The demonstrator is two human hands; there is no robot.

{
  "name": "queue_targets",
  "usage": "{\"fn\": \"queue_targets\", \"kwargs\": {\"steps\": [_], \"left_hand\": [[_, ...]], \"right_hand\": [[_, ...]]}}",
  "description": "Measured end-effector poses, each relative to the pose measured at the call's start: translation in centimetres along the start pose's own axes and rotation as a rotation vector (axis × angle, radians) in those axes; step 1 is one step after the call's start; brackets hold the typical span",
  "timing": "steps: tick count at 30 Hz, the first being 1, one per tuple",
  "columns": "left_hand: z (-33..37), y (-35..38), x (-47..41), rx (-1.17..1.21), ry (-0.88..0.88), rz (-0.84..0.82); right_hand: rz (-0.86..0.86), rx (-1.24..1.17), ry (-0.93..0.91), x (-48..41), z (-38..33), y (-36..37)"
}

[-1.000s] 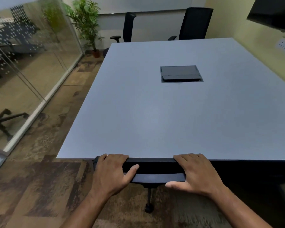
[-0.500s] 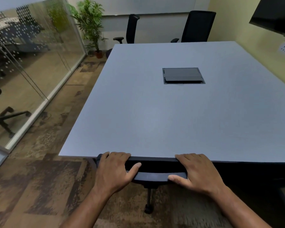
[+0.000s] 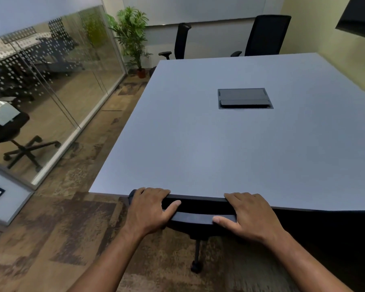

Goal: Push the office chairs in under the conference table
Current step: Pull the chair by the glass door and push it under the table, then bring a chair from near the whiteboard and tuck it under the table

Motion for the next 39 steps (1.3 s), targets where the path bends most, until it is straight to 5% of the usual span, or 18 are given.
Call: {"fn": "queue_targets", "kwargs": {"steps": [8, 12, 30, 39], "left_hand": [[-2.0, 0.6, -1.9, 0.118, -0.025, -0.130], [-7.2, -1.4, -4.6, 0.215, -0.058, 0.000], [-40.3, -9.4, -8.6, -0.112, -0.202, 0.097], [-52.5, -12.1, -14.8, -0.145, -0.230, 0.116]], "right_hand": [[-0.120, -0.107, 0.051, -3.5, -0.5, -0.5], [-0.095, -0.110, 0.031, -8.7, -3.6, -1.4], [0.106, -0.004, -0.189, -37.5, -33.1, 0.0], [0.154, -0.042, -0.274, -50.4, -42.4, 3.2]]}}
Point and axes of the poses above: each hand's wrist, its own x-axis away from the middle knuckle, its own y-axis out of the palm, z = x × y, the point moved 6 cm from there along -x, towards the middle knuckle, and after that the axes turned 6 degrees about -y, right-handed, at the moved point
